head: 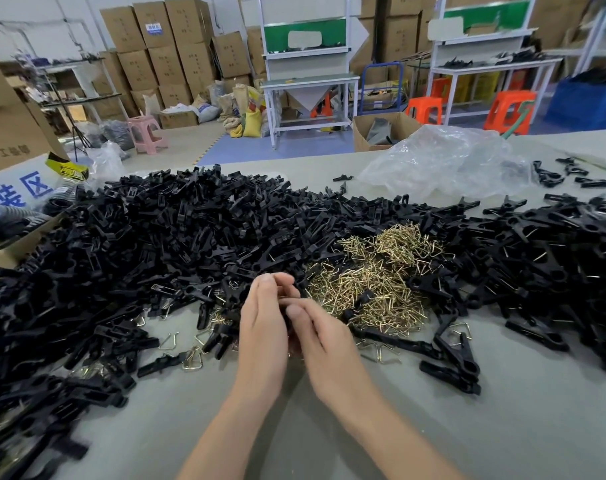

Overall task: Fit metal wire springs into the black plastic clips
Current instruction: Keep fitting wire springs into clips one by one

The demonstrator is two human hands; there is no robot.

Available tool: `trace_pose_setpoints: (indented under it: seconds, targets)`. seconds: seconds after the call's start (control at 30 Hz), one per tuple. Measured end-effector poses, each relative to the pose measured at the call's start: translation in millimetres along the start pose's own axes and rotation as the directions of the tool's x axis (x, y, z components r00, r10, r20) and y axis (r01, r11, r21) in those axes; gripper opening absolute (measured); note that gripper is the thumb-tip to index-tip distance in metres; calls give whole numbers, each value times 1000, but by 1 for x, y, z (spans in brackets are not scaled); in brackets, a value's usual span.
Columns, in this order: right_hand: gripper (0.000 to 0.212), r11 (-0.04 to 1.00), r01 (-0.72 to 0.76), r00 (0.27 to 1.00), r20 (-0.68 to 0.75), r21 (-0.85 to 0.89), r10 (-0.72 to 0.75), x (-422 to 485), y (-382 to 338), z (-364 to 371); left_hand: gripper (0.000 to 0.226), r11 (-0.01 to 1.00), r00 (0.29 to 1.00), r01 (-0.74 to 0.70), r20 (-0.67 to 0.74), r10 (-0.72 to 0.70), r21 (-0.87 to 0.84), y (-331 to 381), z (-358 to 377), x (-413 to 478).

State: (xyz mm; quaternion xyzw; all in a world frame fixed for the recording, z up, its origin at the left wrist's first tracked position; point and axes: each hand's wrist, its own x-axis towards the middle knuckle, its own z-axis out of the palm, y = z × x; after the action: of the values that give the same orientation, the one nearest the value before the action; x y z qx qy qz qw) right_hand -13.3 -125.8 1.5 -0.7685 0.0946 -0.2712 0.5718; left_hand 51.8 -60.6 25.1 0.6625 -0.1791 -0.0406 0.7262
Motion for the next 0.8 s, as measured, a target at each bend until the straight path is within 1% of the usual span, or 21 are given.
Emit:
trace_pose_setpoints:
  seconds: [0.1, 0.13, 0.2, 0.27, 0.33, 0.4, 0.47, 0.53, 0.67, 0.73, 0.8]
  targets:
    - [28, 977, 88, 994, 79, -194, -74, -3, 4, -2, 34, 1000, 998, 16, -60, -17, -10, -3, -2, 1]
    - [28, 966, 111, 992, 92, -232, -92, -4, 4, -3, 35, 1000, 996, 12, -86, -13, -10, -4, -4, 2]
    - [22, 964, 121, 992, 66, -237, -108, -7, 4, -6, 34, 1000, 988, -10, -154, 11, 13, -2, -7, 5]
    - [16, 984, 64, 998, 4, -166, -64, -8, 4, -14, 30, 999, 977, -2, -212, 12, 49, -1, -11, 8]
    - [16, 999, -42, 998, -37, -3, 42, -8, 3, -23, 24, 997, 974, 20, -225, -1, 79, -2, -14, 8]
    - [15, 965, -154, 986, -23, 213, 162, -8, 1, -31, 27, 994, 985, 30, -171, -13, 100, -3, -15, 6]
    - [16, 915, -213, 974, -4, 342, 228, -7, 2, -39, 22, 992, 995, 39, -95, -28, 121, -5, -12, 3]
    - [17, 894, -236, 965, -12, 381, 260, -7, 5, -43, 17, 986, 999, 49, -21, -46, 161, -5, -8, 1]
    - [23, 880, -232, 965, -16, 414, 262, -3, 9, -45, 24, 978, 984, 30, 166, -65, 206, -4, -6, -1]
    - [25, 860, -232, 964, -13, 455, 267, 0, 11, -43, 23, 977, 981, -9, 190, -32, 211, -3, -8, -1]
    - [24, 824, -239, 956, -22, 513, 292, 5, 11, -43, 21, 970, 985, -69, 170, 29, 233, -2, -11, 1]
